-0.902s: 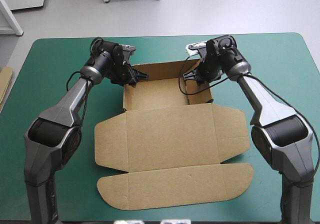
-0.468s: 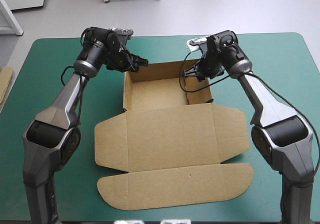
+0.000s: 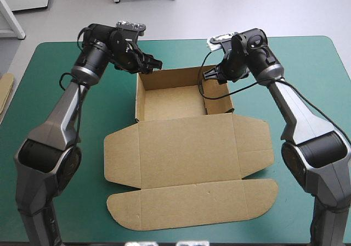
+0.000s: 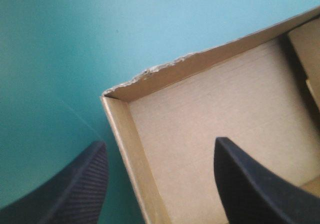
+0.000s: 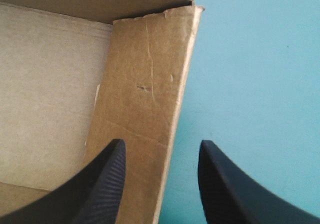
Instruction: Fold the box
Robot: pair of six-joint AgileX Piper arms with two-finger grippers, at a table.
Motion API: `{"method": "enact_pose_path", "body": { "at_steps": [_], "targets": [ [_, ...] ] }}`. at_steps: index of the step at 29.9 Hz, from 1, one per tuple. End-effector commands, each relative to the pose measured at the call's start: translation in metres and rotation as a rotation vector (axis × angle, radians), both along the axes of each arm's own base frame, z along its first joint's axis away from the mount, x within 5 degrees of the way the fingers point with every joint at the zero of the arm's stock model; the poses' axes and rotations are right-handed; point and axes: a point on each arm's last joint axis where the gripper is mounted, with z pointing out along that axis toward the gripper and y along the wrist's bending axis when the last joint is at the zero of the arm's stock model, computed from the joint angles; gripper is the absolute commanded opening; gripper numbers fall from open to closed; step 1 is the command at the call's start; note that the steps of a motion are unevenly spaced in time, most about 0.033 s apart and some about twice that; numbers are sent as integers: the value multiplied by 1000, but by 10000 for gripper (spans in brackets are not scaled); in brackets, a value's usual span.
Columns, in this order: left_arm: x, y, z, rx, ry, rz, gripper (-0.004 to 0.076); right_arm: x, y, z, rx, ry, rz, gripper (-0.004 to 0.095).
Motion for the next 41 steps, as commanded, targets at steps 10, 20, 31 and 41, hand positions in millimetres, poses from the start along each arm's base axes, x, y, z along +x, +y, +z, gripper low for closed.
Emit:
{"method": "enact_pose_path", "body": {
  "at_steps": [10,20,31,41],
  "targets": [
    [-95,8,103,-232,-248,-274,414,-57,-21,93,82,-209,54,435],
    [-155,37,37,-279,-348,-178,381,-89,-33,88,93,-236,62,435],
    [-243,86,-8,-336,-715,-25,381,-110,-39,61,139,-294,66,432],
    [-253,91,-27,-287,-686,-43,381,-75,-27,46,140,-360,55,562]
  ]
}}
